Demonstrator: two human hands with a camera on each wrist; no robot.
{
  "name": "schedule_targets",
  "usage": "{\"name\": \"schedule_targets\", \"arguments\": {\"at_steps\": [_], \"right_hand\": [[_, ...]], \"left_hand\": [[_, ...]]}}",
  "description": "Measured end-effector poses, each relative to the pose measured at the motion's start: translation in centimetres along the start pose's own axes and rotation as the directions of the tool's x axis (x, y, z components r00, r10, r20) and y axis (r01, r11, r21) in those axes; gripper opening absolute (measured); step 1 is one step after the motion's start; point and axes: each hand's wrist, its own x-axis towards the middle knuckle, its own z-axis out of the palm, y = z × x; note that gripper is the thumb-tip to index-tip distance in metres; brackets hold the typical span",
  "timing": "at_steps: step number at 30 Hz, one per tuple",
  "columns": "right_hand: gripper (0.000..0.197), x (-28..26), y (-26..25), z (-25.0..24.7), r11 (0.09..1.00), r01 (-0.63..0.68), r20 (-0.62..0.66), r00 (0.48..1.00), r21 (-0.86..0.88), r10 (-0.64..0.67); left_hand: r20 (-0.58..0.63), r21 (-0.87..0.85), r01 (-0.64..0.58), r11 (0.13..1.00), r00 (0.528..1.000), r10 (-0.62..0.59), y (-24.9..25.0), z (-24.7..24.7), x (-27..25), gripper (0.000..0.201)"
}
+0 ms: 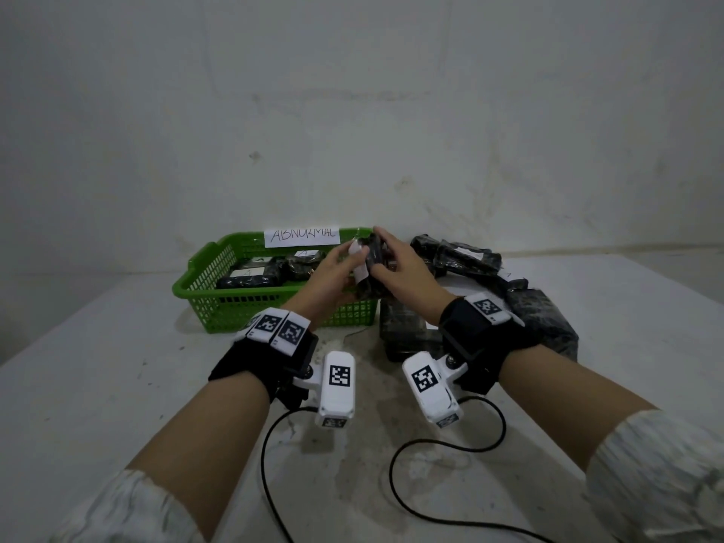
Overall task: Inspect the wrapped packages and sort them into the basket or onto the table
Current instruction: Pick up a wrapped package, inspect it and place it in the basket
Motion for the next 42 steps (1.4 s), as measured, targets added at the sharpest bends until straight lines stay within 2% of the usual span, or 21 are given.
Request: {"name": "schedule_targets", "arguments": {"at_steps": [4, 7, 11, 15, 18, 21, 26, 27, 30, 31, 35, 38, 42], "right_hand": [[0.072, -0.4, -0.4, -0.5, 0.976, -0.087, 0.123, 0.99, 0.198, 0.063], [0.079, -0.8, -0.5, -0.8, 0.968, -0.058, 0.191, 0.982, 0.243, 0.011], [0.075, -0.5, -0.3, -1.0, 0.978, 0.012, 0.137, 0.99, 0.211, -0.042], [0.063, -0.6, -0.2, -0.9, 0.971, 0.009, 0.097, 0.995, 0.237, -0.033], [0.056, -0.7, -0.4, -0.5, 0.975, 0.031, 0.039, 0.998, 0.219, -0.04], [0.056, -0.6, -0.7, -0.5, 0.984, 0.048, 0.062, 0.996, 0.169, -0.059], [0.066, -0.3, -0.1, -1.1, 0.953, -0.037, 0.218, 0.975, 0.3, -0.031], [0.058, -0.2, -0.2, -1.2, 0.938, -0.05, 0.211, 0.977, 0.342, -0.025], [0.013, 0.3, -0.4, -1.5, 0.878, -0.073, 0.061, 0.997, 0.473, 0.051], [0.009, 0.4, -0.4, -1.6, 0.854, -0.091, 0.025, 0.995, 0.512, 0.092], [0.02, 0.8, -0.2, -1.6, 0.865, -0.151, -0.005, 0.985, 0.478, 0.175], [0.028, 0.8, 0.0, -1.2, 0.855, -0.181, 0.044, 0.982, 0.485, 0.183], [0.015, 0.6, -0.2, -1.0, 0.804, -0.174, 0.041, 0.982, 0.569, 0.183]], "left_hand": [[-0.066, -0.035, -0.032, 0.999, 0.997, 0.03, 0.2, -0.2, -0.1, 0.043], [-0.076, -0.09, -0.052, 0.995, 0.996, 0.045, 0.8, -0.5, -0.4, 0.042], [0.02, -0.198, 0.043, 0.979, 0.999, -0.04, 1.5, -0.9, -0.8, 0.051], [0.095, -0.169, 0.134, 0.977, 0.988, -0.119, 1.4, -0.9, -0.7, 0.055], [0.126, -0.166, 0.164, 0.972, 0.981, -0.144, 1.0, -0.8, -0.7, 0.054], [0.138, -0.195, 0.164, 0.967, 0.981, -0.138, 0.7, -0.7, -0.5, 0.052], [0.041, -0.2, 0.067, 0.978, 0.997, -0.06, 0.6, -0.8, -0.3, 0.04], [0.027, -0.189, 0.04, 0.981, 0.999, -0.035, 0.6, -0.9, -0.2, 0.039], [-0.001, -0.165, -0.03, 0.986, 1.0, 0.03, 0.8, -1.1, 0.0, 0.049], [0.003, -0.149, -0.063, 0.987, 0.998, 0.064, 0.8, -1.1, 0.0, 0.054], [0.068, -0.109, -0.208, 0.972, 0.974, 0.217, 1.0, -0.9, -0.2, 0.068], [0.124, -0.07, -0.307, 0.949, 0.941, 0.313, 0.8, -0.9, -0.2, 0.066], [0.16, -0.034, -0.345, 0.938, 0.925, 0.346, 0.4, -0.9, -0.2, 0.062]]}}
